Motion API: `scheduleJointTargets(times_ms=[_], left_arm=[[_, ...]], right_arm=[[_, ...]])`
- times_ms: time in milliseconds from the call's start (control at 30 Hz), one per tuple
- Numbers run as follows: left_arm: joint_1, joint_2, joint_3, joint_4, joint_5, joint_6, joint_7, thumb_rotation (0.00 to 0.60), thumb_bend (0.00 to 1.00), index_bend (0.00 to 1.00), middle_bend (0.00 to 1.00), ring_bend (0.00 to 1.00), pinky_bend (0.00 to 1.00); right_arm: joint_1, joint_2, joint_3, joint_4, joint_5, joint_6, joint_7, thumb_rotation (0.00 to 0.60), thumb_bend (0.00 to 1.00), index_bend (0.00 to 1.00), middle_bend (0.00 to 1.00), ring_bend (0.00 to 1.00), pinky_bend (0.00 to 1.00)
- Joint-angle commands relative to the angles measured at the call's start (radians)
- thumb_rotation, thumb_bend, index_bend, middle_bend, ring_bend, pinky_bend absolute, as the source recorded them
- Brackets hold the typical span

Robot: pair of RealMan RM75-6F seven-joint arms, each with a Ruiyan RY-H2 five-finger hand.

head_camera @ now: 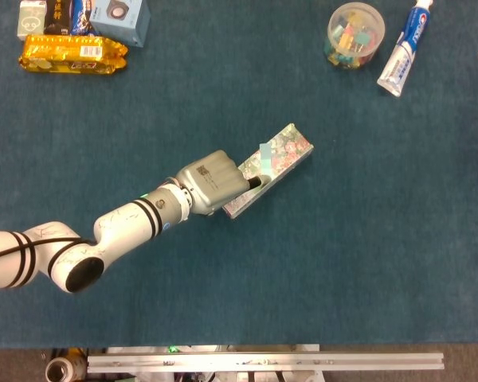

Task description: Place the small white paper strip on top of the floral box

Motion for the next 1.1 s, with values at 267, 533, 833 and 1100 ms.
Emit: scheduleJointTargets(times_ms=[267,533,833,1100], left_arm=[[-0.017,-0.016,0.007,0.003,-0.019,0.000,0.013,0.600,0.76,0.09,0.95,1.00,0.97],[-0.028,-0.022,0.014,0.006,-0.048,0.011,0.027,0.600,0.76,0.09,0.95,1.00,0.97],[-0.034,-0.015,0.012,-0.002,-0.058,0.018,0.019,0.600,0.76,0.09,0.95,1.00,0.97],[-0.043,-0.021,0.023,0.017,-0.082,0.014,0.025,0.600,0.76,0.09,0.95,1.00,0.97]], right_arm=[[-0.008,0.004,-0.001,0.007,-0.005,-0.003,0.016,0.600,0.43,0.36,0.56,0.57,0.66],[-0.016,0.012,0.003,0.013,-0.005,-0.003,0.031,0.600,0.43,0.36,0.56,0.57,0.66],[-0.019,0.013,0.003,0.013,-0.005,-0.006,0.036,0.600,0.43,0.36,0.56,0.57,0.66],[-0.022,0.016,0.005,0.009,-0.006,-0.004,0.036,0.600,0.43,0.36,0.56,0.57,0.66]])
